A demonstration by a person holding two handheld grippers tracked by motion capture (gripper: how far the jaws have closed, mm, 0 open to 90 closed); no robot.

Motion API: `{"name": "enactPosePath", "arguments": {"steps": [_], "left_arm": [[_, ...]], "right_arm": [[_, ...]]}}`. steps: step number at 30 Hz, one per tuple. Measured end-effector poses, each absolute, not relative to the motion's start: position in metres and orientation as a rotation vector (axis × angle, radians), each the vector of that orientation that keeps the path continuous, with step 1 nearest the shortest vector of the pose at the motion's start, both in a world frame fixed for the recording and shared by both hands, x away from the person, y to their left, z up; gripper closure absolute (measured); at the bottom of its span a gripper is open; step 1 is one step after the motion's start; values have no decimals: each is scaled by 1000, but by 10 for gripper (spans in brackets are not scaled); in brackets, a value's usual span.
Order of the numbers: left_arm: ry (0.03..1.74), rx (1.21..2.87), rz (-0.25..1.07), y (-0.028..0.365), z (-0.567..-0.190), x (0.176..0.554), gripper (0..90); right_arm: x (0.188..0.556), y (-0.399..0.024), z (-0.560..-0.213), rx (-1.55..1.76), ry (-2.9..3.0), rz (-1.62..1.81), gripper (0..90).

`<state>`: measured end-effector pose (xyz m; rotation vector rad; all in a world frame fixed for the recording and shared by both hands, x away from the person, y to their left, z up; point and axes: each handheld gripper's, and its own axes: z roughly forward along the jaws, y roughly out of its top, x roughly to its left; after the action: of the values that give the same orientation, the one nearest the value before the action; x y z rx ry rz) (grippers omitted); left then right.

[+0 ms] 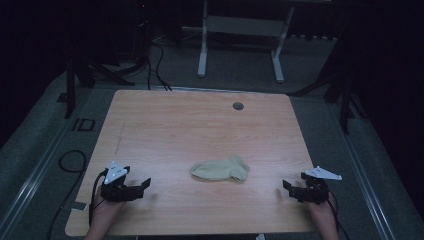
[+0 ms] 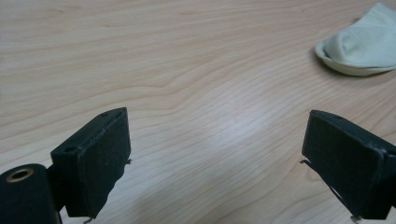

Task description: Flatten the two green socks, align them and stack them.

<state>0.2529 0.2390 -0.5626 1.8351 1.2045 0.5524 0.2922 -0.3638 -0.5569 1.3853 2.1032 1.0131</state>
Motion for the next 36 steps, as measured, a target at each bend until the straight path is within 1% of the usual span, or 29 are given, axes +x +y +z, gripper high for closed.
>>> {"name": "enactPosePath", "arguments": {"steps": [11, 14, 25, 30, 34, 36], "left_arm": [[1286, 1773, 592, 264, -563, 240, 82], [1314, 1755, 616, 269, -563, 237, 82], [1398, 1681, 634, 293, -567, 217, 82], [1444, 1625, 707, 300, -563, 213, 82], [1480, 1646, 752, 299, -564, 215, 82], [1483, 1616, 795, 300, -563, 213, 83]], "right_arm": [[290, -390, -556, 1480, 1999, 1028, 143], [289, -392, -554, 1489, 1968, 1046, 143], [289, -396, -553, 1504, 1935, 1005, 143], [289, -397, -553, 1510, 1925, 1004, 144], [289, -398, -553, 1517, 1920, 1004, 145], [289, -398, -555, 1519, 1927, 1002, 144]]}}
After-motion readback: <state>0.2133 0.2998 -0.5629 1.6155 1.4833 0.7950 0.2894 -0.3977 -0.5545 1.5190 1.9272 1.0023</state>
